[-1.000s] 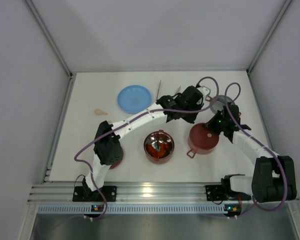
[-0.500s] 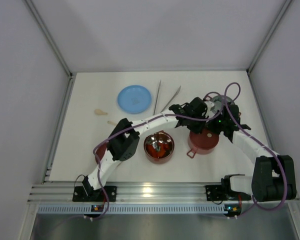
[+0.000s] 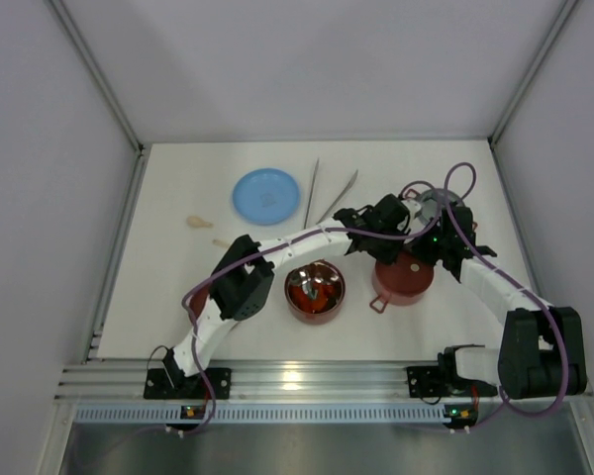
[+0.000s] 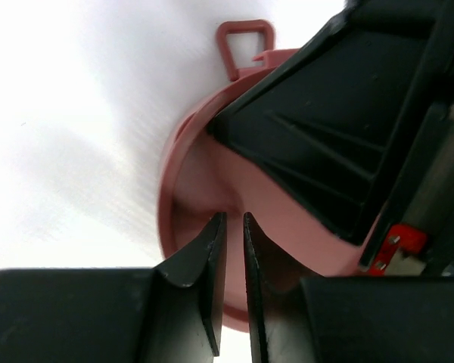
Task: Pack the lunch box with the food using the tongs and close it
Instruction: Close the box lid on the packing box.
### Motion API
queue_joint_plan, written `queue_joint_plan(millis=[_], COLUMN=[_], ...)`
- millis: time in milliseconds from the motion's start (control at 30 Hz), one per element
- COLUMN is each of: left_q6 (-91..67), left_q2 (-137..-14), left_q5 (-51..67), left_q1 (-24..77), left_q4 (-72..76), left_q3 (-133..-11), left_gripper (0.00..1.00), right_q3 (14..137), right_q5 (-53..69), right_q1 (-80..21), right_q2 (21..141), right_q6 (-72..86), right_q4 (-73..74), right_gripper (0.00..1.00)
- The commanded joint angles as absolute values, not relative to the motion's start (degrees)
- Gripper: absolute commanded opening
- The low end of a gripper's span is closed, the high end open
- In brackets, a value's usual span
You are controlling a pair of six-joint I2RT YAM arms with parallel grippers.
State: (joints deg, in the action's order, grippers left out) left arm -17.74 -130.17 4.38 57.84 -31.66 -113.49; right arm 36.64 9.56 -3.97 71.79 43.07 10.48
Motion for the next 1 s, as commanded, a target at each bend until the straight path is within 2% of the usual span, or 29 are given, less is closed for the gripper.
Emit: queue_joint_plan(millis=[0, 167, 433, 533, 600, 700, 800, 833, 967], left_q6=[-16.1, -15.4, -16.3, -17.6, -20.4, -25.0, -28.7, -29.3, -31.3], left_q2=[-124.6, -120.3, -110.8, -105.7, -102.0, -97.1, -91.7, -88.9, -84.8], left_q5=[1.1, -3.1, -13.9, -22.4, -30.0, -34.3, -32.1, -31.1, -31.5], left_q1=[57.8, 57.7, 57.7, 57.2, 56.3, 50.7, 43.9, 42.5, 38.6], left_q4=[-31.5, -28.7, -24.6, -25.9, -29.6, -34.5, -35.9, -34.9, -35.1], left_q3=[-111.5, -110.3, -101.3, -99.7, -99.2, -96.4, -89.7, -87.5, -79.5], left_gripper=[0.20, 0.21, 0.33, 0.41, 0.43, 0.47, 0.49, 0.49, 0.51], right_q3=[34.9, 35.1, 37.8, 40.5, 42.9, 46.1, 48.6, 49.0, 50.7], right_q5=[5.2, 5.3, 3.4, 3.4, 3.3, 3.7, 4.4, 4.7, 6.7], right_q1=[-4.2, -4.3, -4.2, -4.2, -4.2, -4.3, -4.3, -4.2, -4.2], right_q2=[74.4, 74.3, 70.2, 67.7, 65.8, 64.3, 63.2, 62.8, 60.9], right_q6=[40.4, 40.3, 38.5, 37.5, 36.9, 35.0, 33.9, 33.8, 33.0], right_q4=[16.9, 17.0, 20.6, 23.1, 25.3, 28.1, 30.3, 30.5, 31.5], right_gripper=[0.00, 0.00, 0.00, 0.00, 0.00, 0.05, 0.12, 0.18, 0.31])
